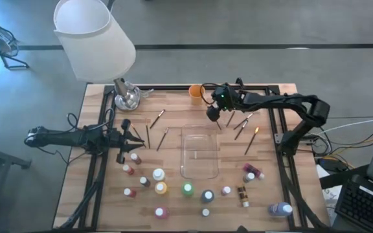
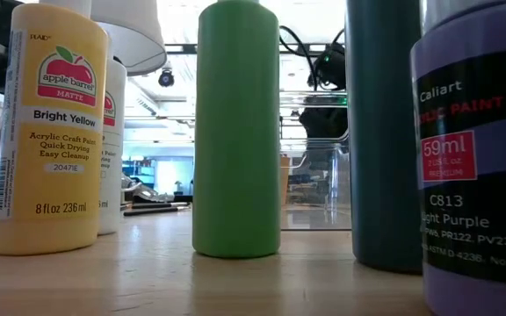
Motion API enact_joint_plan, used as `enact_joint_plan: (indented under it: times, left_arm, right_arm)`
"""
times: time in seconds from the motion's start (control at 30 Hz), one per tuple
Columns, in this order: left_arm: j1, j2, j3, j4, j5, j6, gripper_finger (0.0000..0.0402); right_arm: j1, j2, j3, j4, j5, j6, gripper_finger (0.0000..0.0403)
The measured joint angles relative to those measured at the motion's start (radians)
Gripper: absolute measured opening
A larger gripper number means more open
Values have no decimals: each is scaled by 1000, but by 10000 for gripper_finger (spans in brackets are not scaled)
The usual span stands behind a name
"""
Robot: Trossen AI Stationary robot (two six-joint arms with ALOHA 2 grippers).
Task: Pick & Place Paint Supplies
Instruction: Put the gold paint brush into the yellow cup
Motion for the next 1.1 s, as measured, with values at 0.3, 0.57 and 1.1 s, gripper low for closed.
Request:
enact_joint_plan:
  times: [0.3,0.57,1.1]
  left_arm:
    - [0,0,0,0,0,0,74]
    - [0,1,0,0,0,0,74]
    - [0,1,0,0,0,0,74]
  right_arm:
    - [-37,65,1,84,-7,-22,287]
    - [-65,155,2,148,-47,-27,257]
    - [-84,247,4,239,-54,-47,245]
